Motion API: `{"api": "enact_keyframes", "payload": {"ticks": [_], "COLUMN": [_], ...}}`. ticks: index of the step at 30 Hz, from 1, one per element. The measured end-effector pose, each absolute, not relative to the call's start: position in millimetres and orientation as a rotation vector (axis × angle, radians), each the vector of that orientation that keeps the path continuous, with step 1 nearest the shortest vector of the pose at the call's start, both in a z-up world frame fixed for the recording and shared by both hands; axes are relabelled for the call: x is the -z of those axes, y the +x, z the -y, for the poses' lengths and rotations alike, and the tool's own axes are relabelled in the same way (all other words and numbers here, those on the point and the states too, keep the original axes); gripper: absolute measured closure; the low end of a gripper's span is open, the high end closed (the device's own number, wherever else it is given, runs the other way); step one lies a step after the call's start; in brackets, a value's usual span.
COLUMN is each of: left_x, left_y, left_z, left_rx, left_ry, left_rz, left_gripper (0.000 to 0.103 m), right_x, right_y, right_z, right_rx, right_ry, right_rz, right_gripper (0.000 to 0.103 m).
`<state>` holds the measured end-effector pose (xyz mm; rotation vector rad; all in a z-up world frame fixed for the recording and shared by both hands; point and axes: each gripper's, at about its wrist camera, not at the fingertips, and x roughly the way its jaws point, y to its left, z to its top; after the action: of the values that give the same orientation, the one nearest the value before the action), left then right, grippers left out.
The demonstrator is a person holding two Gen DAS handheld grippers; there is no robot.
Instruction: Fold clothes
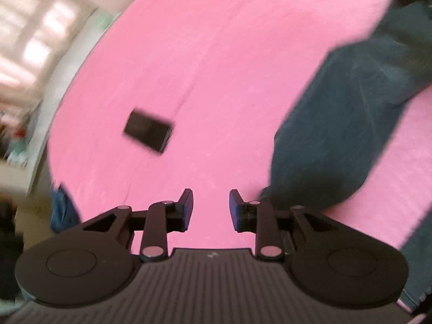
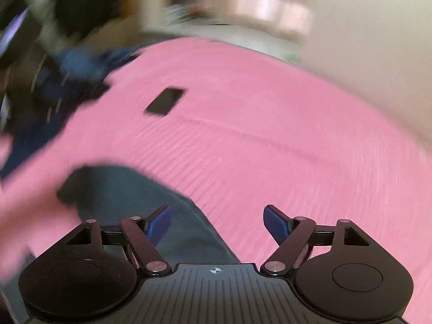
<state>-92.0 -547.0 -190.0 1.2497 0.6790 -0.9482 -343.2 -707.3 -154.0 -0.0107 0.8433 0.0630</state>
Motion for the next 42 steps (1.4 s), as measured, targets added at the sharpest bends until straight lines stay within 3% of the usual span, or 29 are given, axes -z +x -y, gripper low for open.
{"api": "enact_keyframes", "payload": {"ticks": [2,4,9,14,15,16,17,19,21,23,25,28,32,34,42], "left_x": [206,226,298,339,344,346,344,324,297,290,283,304,308,299,294], "left_y": [-98,-119,-170,-168,-162,-157,-152,-142,-145,-155,-164,-179,-158,-135,-41], "left_z": [532,512,463,466,468,470,465,453,424,400,375,351,338,336,390], "left_rx": [0.954,1.019,1.151,1.111,1.092,1.080,1.070,1.048,1.014,1.039,1.064,1.218,1.197,1.162,1.169], "left_ry": [1.250,1.295,1.475,1.421,1.396,1.381,1.375,1.372,1.472,1.538,1.604,1.611,1.472,1.336,0.837], "left_rz": [-0.668,-0.632,-0.525,-0.491,-0.493,-0.511,-0.526,-0.479,-0.272,-0.228,-0.184,-0.386,-0.631,-0.728,-0.922], "left_gripper": [0.072,0.058,0.053,0.052,0.058,0.088,0.094,0.094,0.095,0.095,0.095,0.084,0.079,0.066,0.058], "right_x": [166,184,213,245,249,254,257,258,254,250,258,265,272,276,287], "right_y": [-365,-393,-446,-456,-453,-449,-444,-435,-429,-422,-418,-411,-406,-406,-406], "right_z": [717,719,717,690,685,680,674,664,655,648,637,625,611,605,595], "right_rx": [-0.022,0.027,0.170,0.248,0.251,0.251,0.243,0.228,0.211,0.203,0.196,0.180,0.161,0.162,0.181], "right_ry": [0.099,0.153,0.324,0.358,0.350,0.341,0.329,0.303,0.303,0.302,0.314,0.340,0.343,0.350,0.360], "right_rz": [-0.877,-0.950,-1.055,-1.114,-1.121,-1.129,-1.138,-1.142,-1.123,-1.110,-1.114,-1.143,-1.154,-1.162,-1.184], "right_gripper": [0.025,0.025,0.025,0.024,0.024,0.024,0.024,0.024,0.024,0.023,0.013,0.010,0.010,0.010,0.010]}}
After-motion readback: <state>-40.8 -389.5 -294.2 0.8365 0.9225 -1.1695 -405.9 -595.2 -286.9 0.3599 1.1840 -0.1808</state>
